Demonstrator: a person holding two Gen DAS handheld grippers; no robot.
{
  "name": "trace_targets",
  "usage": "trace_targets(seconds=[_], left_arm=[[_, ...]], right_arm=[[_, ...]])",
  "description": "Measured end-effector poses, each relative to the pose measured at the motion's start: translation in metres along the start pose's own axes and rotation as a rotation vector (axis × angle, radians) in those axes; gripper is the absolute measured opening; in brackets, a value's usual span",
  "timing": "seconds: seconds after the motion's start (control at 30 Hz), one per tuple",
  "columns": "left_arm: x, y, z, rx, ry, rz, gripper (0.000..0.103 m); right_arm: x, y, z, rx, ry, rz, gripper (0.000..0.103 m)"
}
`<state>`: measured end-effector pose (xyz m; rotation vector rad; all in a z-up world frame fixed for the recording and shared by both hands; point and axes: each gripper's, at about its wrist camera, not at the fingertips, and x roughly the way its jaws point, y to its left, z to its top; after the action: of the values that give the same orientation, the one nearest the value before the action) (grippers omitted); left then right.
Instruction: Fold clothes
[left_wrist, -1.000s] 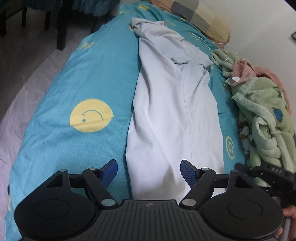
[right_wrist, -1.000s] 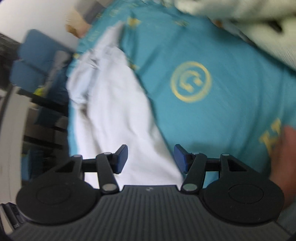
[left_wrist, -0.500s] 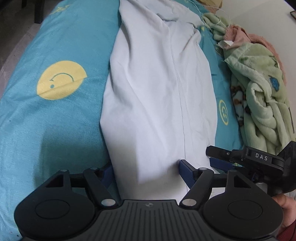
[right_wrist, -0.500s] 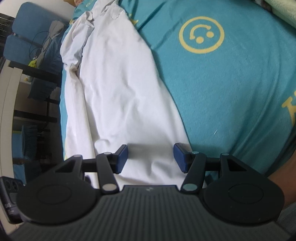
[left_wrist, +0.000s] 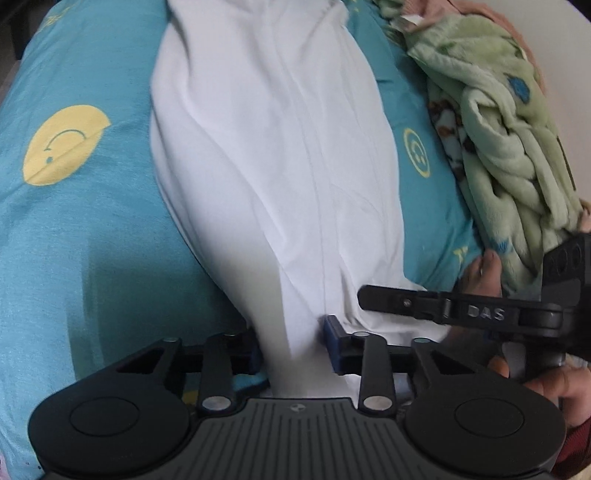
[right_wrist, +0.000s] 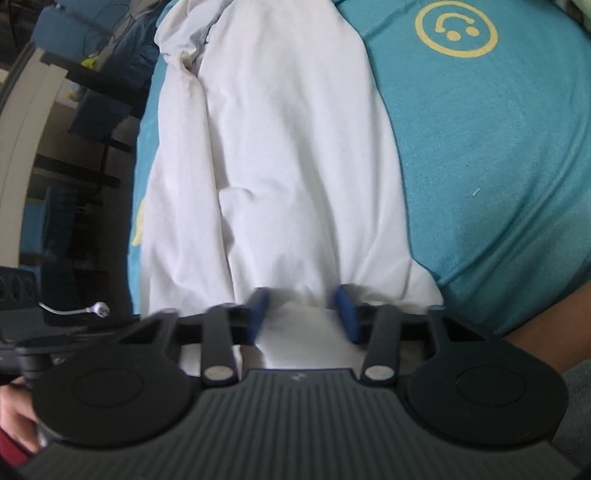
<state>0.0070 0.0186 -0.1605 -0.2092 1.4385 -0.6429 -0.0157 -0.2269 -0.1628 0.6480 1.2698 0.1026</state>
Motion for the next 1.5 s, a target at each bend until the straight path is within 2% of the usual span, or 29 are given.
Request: trace_targets(seconds=[0.1, 0.27, 0.53, 0.73, 0.87, 1.07, 1.13, 1.33, 1.5], left_arm=[[0.001, -0.010, -0.002, 0.027, 0.002, 0.018, 0.011], [-0.018, -0.016, -0.002, 0.047, -0.070, -0.008, 0.007], [-0.114, -0.034, 0.008, -0.004, -0.333, -0.124, 0.007], [-0.172, -0.065, -0.005, 0.020, -0.466, -0.182, 0.006], [-0.182, -0.071, -0.037, 0.029, -0.464, -0.181, 0.006], [-0.151, -0.068, -0.101, 0.052, -0.369, -0.157, 0.006], [-0.137, -0.063, -0.109, 0.051, -0.350, -0.134, 0.006], [-0.130, -0.047, -0.095, 0.013, -0.356, -0.147, 0.006], [-0.143, -0.052, -0.042, 0.032, -0.478, -0.153, 0.006]], right_arm=[[-0.004, 0.000, -0.001, -0.016, -0.002, 0.014, 0.008], [-0.029, -0.005, 0.006, 0.035, -0.076, 0.116, 0.007], [-0.086, -0.002, 0.046, 0.053, -0.197, 0.277, 0.007], [-0.146, 0.015, 0.053, -0.072, -0.313, 0.340, 0.007], [-0.168, 0.014, 0.034, -0.136, -0.322, 0.355, 0.006], [-0.168, -0.018, -0.011, -0.153, -0.265, 0.355, 0.006], [-0.162, -0.027, -0.016, -0.143, -0.251, 0.343, 0.006], [-0.142, -0.035, -0.001, -0.096, -0.219, 0.328, 0.007], [-0.135, -0.019, 0.043, -0.078, -0.264, 0.319, 0.007]])
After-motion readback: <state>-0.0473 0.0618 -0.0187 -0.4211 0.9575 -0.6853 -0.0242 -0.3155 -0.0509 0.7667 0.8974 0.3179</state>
